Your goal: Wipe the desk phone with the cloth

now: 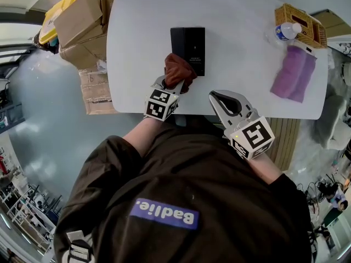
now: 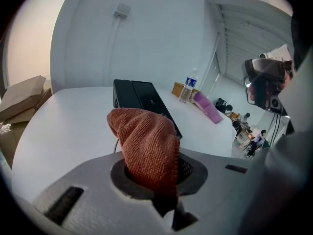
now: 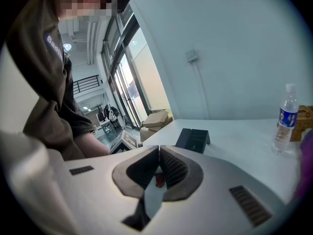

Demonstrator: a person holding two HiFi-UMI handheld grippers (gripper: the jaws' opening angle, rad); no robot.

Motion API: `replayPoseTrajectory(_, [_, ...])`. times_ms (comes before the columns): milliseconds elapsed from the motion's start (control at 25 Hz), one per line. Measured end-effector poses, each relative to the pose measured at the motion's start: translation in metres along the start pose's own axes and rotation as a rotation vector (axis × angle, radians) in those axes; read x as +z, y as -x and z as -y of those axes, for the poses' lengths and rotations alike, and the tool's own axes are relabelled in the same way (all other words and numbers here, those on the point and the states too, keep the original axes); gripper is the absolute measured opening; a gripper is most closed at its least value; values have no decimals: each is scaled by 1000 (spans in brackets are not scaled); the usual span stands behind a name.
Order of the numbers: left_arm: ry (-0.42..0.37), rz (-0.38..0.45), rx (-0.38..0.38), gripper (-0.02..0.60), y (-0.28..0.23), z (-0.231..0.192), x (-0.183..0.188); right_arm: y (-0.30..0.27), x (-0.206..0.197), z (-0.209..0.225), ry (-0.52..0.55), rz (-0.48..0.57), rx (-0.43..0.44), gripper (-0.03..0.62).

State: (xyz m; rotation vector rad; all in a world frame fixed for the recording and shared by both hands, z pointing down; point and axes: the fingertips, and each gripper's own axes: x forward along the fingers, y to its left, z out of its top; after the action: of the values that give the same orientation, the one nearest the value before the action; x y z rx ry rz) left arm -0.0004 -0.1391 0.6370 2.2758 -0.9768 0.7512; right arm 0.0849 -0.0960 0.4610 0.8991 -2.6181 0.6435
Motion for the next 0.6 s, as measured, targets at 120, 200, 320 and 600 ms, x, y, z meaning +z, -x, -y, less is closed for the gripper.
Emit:
replayPoseTrajectory(120, [-18, 4, -1, 60, 5, 0, 11, 1, 7, 0, -1, 17, -4, 32])
replayPoseTrajectory(200, [-21, 38, -1, 61, 8, -2, 33, 2, 11, 3, 1, 25, -8, 31])
replayPoseTrajectory(320, [-30, 114, 9, 61, 9, -9, 78, 5, 16, 9, 3, 36, -17, 31])
replayPoseTrajectory(600, [-73, 197, 32, 61, -16, -26, 156, 9, 15, 21, -5, 37, -27, 31])
